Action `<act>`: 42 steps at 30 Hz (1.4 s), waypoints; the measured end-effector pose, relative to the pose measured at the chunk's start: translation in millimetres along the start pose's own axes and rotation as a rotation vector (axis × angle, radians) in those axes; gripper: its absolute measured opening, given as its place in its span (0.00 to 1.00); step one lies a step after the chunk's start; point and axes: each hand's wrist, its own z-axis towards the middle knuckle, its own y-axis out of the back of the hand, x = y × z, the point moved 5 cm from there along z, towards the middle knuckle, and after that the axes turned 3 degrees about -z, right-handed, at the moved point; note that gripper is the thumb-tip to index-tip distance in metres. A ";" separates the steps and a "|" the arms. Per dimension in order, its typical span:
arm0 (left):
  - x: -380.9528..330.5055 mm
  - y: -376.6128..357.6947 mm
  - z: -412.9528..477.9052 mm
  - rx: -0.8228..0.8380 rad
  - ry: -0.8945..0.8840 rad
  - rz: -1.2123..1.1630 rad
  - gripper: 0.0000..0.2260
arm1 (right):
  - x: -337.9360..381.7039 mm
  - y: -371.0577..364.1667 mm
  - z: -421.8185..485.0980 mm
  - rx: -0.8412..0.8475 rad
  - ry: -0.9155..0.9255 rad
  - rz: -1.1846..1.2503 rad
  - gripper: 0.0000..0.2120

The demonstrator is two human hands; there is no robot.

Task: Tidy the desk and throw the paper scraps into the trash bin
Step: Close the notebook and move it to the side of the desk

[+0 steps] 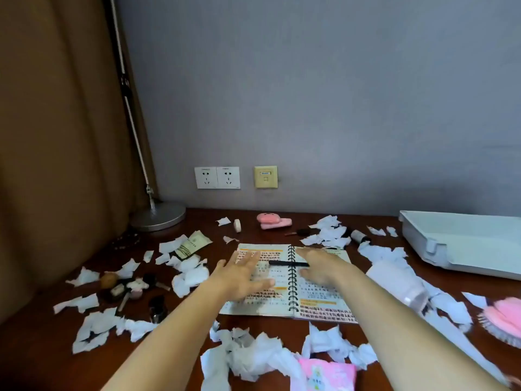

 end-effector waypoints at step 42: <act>27.1 -17.2 38.3 -0.097 0.241 -0.205 0.46 | 2.4 -29.8 27.3 -0.013 -0.158 0.492 0.24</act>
